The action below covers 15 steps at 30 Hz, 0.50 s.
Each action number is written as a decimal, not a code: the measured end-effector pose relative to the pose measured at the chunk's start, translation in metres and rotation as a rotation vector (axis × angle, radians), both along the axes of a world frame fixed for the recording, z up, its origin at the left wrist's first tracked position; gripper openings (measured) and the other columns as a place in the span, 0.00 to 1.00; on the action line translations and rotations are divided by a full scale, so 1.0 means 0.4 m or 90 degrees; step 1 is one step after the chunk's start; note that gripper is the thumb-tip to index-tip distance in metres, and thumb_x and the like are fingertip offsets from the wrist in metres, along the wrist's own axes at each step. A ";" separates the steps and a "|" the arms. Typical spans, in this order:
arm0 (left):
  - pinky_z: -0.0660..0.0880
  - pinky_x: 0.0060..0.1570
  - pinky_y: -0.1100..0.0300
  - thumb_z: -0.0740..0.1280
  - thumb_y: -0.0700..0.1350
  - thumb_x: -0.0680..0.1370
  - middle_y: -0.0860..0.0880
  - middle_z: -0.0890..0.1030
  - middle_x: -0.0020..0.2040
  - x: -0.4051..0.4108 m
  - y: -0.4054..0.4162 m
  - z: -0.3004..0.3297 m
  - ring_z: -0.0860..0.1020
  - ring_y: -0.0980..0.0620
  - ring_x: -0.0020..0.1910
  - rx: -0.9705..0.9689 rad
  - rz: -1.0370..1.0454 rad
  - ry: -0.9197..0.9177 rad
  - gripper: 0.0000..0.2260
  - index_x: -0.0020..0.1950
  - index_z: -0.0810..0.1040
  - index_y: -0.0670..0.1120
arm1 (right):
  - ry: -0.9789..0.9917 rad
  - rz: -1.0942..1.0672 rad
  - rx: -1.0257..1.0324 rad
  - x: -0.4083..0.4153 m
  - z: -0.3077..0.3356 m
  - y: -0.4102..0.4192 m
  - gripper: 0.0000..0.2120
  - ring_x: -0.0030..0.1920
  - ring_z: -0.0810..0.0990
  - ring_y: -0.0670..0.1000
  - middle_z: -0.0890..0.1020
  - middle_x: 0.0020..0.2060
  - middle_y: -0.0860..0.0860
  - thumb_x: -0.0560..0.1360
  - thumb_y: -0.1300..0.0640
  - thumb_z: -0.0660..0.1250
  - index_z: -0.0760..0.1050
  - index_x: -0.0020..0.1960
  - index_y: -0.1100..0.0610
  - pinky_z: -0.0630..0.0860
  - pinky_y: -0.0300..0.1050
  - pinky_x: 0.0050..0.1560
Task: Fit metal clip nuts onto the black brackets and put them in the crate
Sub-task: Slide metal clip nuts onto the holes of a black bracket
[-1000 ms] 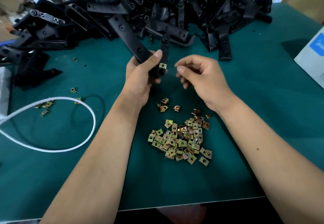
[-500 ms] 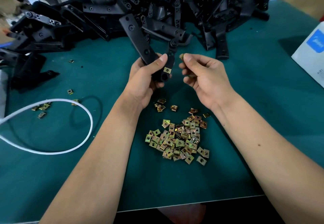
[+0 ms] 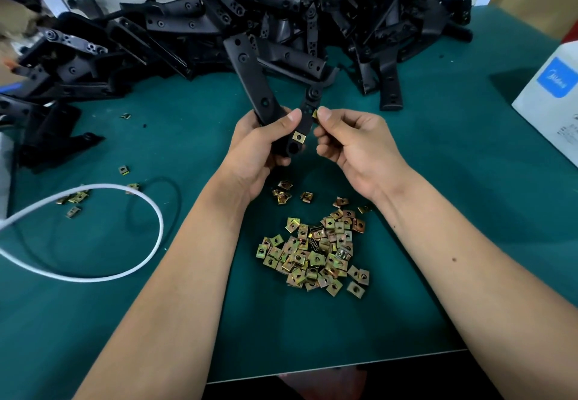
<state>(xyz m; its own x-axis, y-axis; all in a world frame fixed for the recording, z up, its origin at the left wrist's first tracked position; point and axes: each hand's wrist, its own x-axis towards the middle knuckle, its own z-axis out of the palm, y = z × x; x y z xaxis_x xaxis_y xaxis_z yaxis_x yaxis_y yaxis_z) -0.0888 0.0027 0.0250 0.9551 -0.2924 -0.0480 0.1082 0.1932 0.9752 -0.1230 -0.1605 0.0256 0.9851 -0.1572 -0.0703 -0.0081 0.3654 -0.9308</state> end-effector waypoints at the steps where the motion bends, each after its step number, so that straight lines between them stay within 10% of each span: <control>1: 0.70 0.28 0.62 0.74 0.47 0.77 0.49 0.83 0.44 0.000 0.001 0.000 0.81 0.51 0.36 0.001 -0.004 0.003 0.10 0.53 0.77 0.46 | -0.002 0.005 -0.008 0.000 -0.001 -0.001 0.08 0.32 0.78 0.46 0.81 0.32 0.52 0.79 0.60 0.71 0.82 0.41 0.60 0.79 0.38 0.34; 15: 0.70 0.27 0.62 0.74 0.47 0.77 0.50 0.83 0.41 0.001 -0.001 0.013 0.81 0.49 0.35 0.063 -0.060 0.006 0.08 0.50 0.76 0.48 | 0.007 0.045 -0.027 -0.010 0.007 0.001 0.15 0.30 0.70 0.46 0.75 0.30 0.50 0.80 0.58 0.70 0.77 0.35 0.57 0.64 0.36 0.25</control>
<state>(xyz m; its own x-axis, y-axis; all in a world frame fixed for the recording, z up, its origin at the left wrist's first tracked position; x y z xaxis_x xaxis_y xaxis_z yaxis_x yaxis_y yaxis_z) -0.0885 0.0021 0.0302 0.9231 -0.3739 -0.0901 0.1311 0.0855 0.9877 -0.1272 -0.1599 0.0286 0.9929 -0.0908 -0.0765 -0.0433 0.3234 -0.9453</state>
